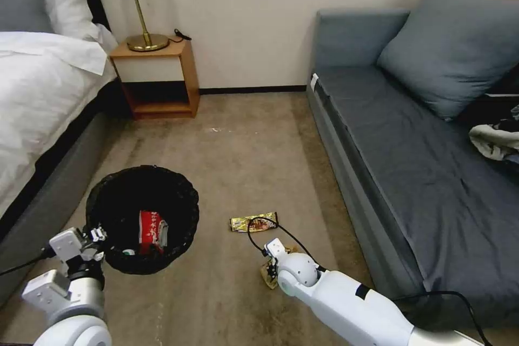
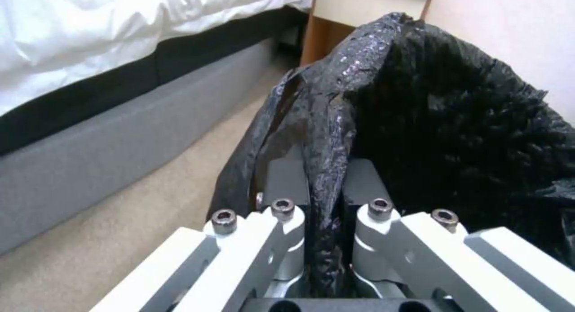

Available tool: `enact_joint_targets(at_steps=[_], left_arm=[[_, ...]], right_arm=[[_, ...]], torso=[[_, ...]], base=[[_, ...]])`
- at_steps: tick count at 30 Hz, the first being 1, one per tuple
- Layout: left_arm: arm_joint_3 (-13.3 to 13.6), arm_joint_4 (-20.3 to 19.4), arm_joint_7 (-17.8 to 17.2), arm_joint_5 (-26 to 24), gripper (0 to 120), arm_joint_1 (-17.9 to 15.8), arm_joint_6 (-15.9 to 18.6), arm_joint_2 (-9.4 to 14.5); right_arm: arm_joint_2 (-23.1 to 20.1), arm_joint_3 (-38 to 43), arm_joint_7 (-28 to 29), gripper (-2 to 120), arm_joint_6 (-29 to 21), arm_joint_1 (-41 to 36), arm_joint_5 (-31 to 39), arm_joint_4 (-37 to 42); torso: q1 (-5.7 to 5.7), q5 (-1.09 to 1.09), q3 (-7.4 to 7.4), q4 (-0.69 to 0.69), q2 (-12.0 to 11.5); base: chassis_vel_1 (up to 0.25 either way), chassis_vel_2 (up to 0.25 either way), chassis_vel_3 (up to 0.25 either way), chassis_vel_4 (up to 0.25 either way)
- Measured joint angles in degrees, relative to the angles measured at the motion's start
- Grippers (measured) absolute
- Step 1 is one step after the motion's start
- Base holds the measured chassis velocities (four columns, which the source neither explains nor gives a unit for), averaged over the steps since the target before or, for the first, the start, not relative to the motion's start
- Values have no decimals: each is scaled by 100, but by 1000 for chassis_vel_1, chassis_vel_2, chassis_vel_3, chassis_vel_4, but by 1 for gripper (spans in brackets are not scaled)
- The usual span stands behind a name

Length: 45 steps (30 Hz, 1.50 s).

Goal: Pick up the trash bin, then pick up the garbage on the floor and place it into the trash bin.

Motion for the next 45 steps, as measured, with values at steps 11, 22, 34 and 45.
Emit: enact_joint_targets(at_steps=[11,22,34,45], left_arm=[[36,-13,0,22,7,4,-10,-39],[59,5,7,33,7,-2,-34,-24],[96,43,13,25,7,-6,-42,35],[128,144,17,26,7,-49,-41,37]], right_arm=[[-114,183,63,0,5,-72,156,169],[-578,878,146,0,13,93,819,1102],[-1641,1678,-53,0,16,269,1348,2089],[-2177,1867,-60,0,17,772,1941,2864]], torso=[[0,0,0,0,0],[0,0,0,0,0],[0,1,0,-1,0],[0,0,0,0,0]], base=[[0,0,0,0],[0,0,0,0],[0,0,0,0],[0,0,0,0]])
